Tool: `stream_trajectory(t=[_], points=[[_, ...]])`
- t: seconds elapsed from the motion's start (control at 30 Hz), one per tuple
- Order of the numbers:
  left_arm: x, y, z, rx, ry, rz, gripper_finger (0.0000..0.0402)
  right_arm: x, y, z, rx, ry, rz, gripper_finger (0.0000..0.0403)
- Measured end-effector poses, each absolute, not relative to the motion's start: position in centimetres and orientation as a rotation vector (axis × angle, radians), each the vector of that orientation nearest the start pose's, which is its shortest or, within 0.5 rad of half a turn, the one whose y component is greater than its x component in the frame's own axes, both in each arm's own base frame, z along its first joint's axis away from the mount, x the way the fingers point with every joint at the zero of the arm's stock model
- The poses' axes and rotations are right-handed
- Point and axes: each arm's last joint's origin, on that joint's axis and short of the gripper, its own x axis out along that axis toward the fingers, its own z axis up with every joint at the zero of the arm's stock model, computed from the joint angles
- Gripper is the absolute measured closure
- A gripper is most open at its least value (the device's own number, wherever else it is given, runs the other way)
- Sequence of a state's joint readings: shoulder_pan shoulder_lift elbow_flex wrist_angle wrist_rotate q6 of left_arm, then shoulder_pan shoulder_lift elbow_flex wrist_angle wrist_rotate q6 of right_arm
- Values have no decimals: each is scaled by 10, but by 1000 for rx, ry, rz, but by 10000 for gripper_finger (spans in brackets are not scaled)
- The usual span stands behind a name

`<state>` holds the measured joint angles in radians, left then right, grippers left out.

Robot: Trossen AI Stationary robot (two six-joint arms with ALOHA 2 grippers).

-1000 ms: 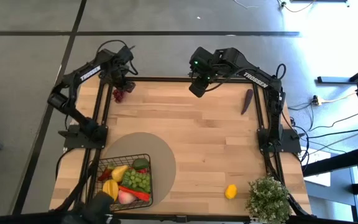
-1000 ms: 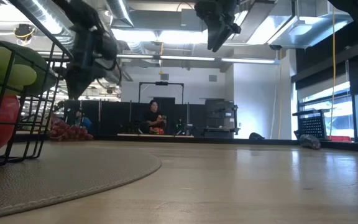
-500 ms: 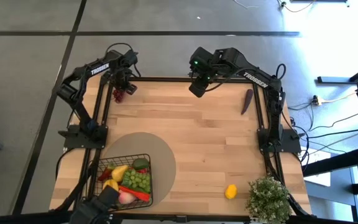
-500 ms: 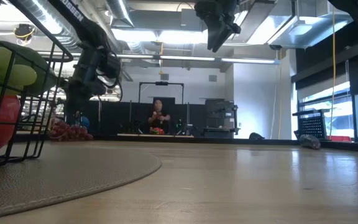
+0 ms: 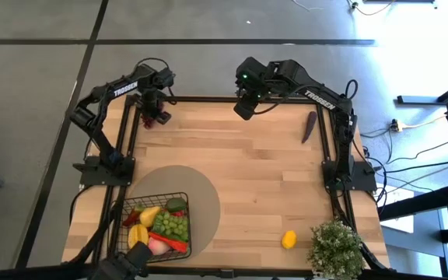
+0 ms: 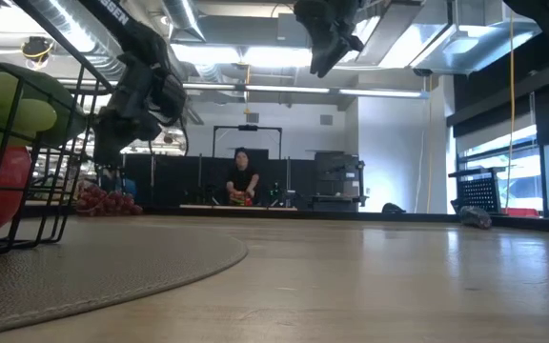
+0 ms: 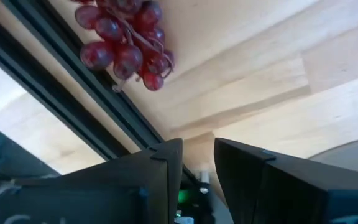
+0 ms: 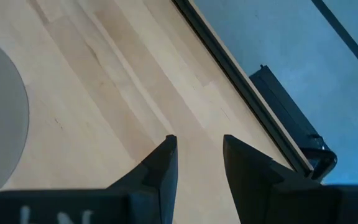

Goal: Build produce basket
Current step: Put the red grapes into the wire basket

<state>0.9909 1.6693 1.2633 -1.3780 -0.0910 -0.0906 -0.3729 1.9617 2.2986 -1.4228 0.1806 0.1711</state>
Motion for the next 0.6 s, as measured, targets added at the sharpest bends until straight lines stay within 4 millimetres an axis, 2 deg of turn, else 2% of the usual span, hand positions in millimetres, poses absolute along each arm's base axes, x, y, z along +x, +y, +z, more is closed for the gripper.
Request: stream_trajectory(t=[0.17,0.43,0.6], points=[[154,223,229,-906,1648,888,318,350,-143,401,255,1035,-592,283],[156,221,195,-869,1579,958,318,350,-143,401,256,1032,-593,283],[154,226,191,-819,1545,1082,318,350,-143,401,256,1032,-593,283]])
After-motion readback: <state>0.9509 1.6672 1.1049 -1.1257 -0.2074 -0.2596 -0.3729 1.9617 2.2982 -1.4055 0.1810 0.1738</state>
